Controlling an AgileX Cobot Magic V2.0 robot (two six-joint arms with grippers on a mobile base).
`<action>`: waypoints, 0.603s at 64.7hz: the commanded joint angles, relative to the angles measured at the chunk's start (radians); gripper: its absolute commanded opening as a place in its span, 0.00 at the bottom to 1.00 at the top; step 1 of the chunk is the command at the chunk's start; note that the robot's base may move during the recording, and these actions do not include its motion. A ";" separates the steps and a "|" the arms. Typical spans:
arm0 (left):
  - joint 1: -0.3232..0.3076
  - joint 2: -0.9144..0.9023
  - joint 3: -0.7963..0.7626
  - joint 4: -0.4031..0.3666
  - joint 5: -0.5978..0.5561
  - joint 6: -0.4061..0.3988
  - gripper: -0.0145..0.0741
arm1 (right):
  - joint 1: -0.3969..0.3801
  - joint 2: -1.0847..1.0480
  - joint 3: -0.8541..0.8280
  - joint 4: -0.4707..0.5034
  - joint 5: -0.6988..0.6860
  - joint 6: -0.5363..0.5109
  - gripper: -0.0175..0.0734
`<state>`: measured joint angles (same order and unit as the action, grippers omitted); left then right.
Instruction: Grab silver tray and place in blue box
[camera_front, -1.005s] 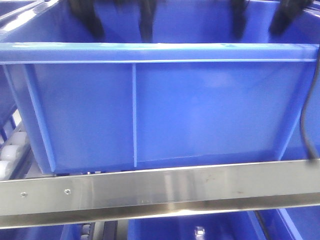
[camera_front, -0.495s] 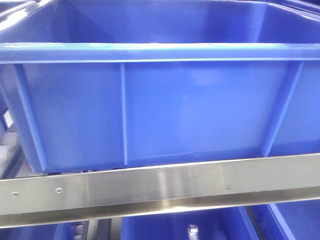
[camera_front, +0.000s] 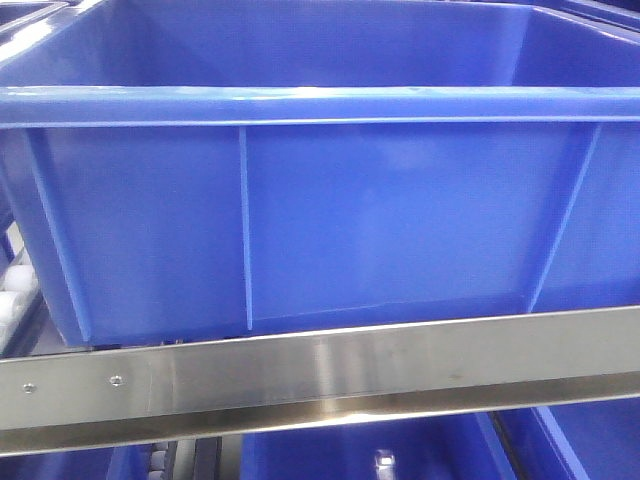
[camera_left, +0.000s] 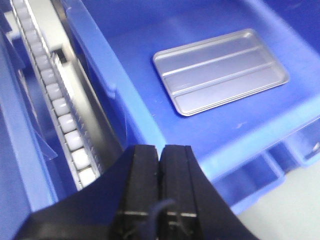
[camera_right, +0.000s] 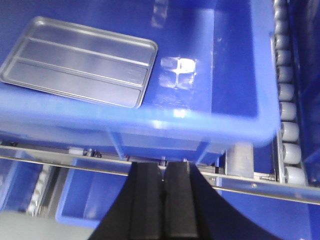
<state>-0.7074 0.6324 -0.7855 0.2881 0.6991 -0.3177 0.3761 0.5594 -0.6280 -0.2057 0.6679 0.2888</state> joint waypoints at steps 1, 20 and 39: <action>-0.008 -0.101 0.051 0.006 -0.125 0.000 0.06 | 0.000 -0.117 0.054 -0.018 -0.105 -0.010 0.25; -0.008 -0.305 0.179 -0.009 -0.139 0.000 0.06 | 0.000 -0.397 0.193 -0.019 -0.169 -0.010 0.25; -0.008 -0.308 0.181 -0.029 -0.137 0.000 0.05 | 0.000 -0.397 0.192 -0.019 -0.171 -0.010 0.25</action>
<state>-0.7074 0.3156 -0.5796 0.2540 0.6472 -0.3177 0.3761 0.1513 -0.4097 -0.2057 0.5890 0.2888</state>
